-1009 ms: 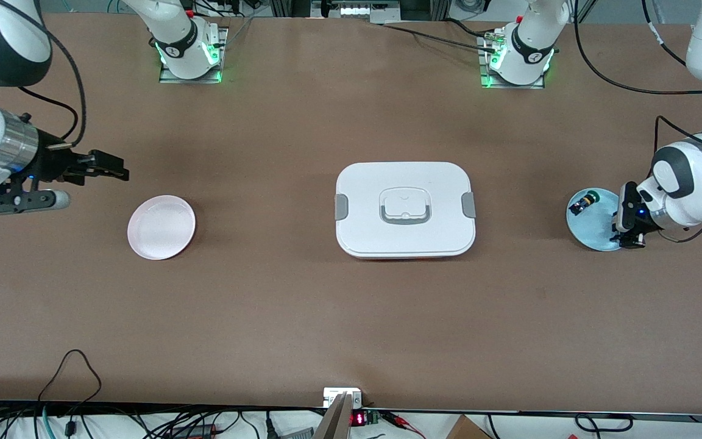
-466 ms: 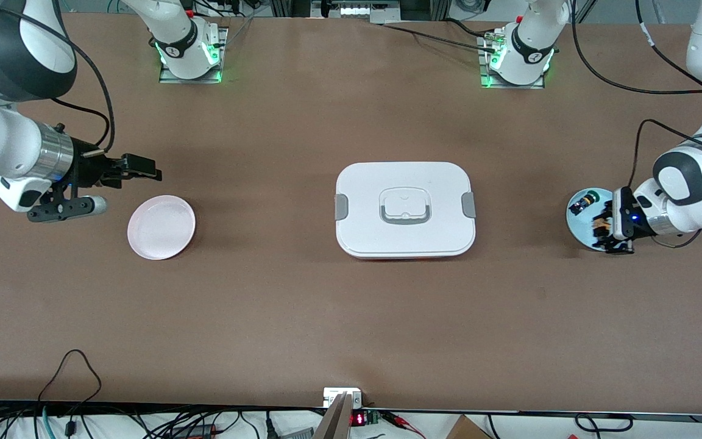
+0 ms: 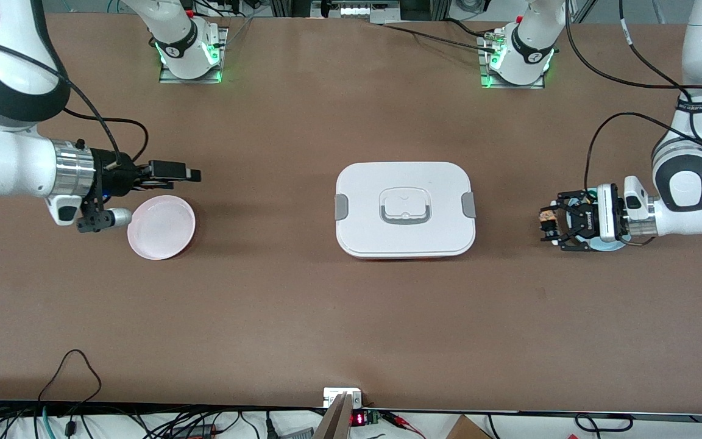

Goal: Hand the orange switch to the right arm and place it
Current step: 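Carry the orange switch toward the right gripper above the white box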

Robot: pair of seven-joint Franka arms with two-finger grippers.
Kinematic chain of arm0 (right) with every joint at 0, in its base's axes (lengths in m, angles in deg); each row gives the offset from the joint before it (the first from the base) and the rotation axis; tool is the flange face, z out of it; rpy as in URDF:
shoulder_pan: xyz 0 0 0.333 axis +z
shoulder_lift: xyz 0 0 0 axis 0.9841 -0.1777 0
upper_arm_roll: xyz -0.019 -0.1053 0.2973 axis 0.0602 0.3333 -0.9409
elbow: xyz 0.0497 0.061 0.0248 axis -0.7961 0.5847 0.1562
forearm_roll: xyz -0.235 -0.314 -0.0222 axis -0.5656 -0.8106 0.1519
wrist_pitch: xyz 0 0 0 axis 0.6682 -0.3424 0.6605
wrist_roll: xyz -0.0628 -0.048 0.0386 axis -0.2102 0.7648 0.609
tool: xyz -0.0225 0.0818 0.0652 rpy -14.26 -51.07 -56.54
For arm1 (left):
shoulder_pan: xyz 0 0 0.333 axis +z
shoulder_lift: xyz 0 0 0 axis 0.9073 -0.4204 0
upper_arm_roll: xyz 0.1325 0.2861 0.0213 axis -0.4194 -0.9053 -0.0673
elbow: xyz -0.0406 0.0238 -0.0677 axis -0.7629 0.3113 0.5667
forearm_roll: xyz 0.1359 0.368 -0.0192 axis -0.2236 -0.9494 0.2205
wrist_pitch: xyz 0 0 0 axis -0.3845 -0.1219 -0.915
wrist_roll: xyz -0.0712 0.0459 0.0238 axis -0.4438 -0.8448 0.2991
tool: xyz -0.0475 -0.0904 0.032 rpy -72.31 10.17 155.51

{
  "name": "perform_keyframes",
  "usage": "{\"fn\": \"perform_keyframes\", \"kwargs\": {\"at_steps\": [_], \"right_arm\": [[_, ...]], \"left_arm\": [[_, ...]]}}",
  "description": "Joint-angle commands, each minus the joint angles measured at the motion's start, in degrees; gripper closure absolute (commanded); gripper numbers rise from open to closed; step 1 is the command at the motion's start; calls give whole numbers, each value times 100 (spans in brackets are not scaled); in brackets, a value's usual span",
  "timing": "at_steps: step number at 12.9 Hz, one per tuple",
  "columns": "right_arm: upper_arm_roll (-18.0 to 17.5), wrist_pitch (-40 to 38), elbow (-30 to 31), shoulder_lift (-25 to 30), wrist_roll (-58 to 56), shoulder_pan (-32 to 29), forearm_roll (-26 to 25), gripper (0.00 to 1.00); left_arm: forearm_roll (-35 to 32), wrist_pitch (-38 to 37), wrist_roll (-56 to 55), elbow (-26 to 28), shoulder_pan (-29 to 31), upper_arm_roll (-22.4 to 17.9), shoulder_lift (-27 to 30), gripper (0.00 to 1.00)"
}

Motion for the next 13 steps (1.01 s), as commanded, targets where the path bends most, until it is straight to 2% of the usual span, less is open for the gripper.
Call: {"fn": "perform_keyframes", "kwargs": {"at_steps": [1,4,5,7,9,11,13], "right_arm": [[11,-59,-25,-218,-46,111,1345,0],[19,81,-7,-412,-256,392,2614,0],[19,239,-7,-482,-283,488,2852,0],[11,337,-7,-614,-275,595,3230,0],[11,275,62,-781,-440,604,3749,0],[11,258,159,-834,-635,604,4022,0],[11,266,177,-860,-574,630,4085,0]], "left_arm": [[1107,-265,28,5,-155,382,97,100],[2592,-274,-866,5,-663,735,184,100],[3268,-257,-1052,5,-848,841,254,100],[4123,-108,-1211,-248,-1470,868,290,100],[4896,531,-1431,-399,-2077,868,282,100],[5408,1129,-1502,-652,-2588,877,282,100],[5576,1701,-1598,-855,-2966,938,264,100]]}}
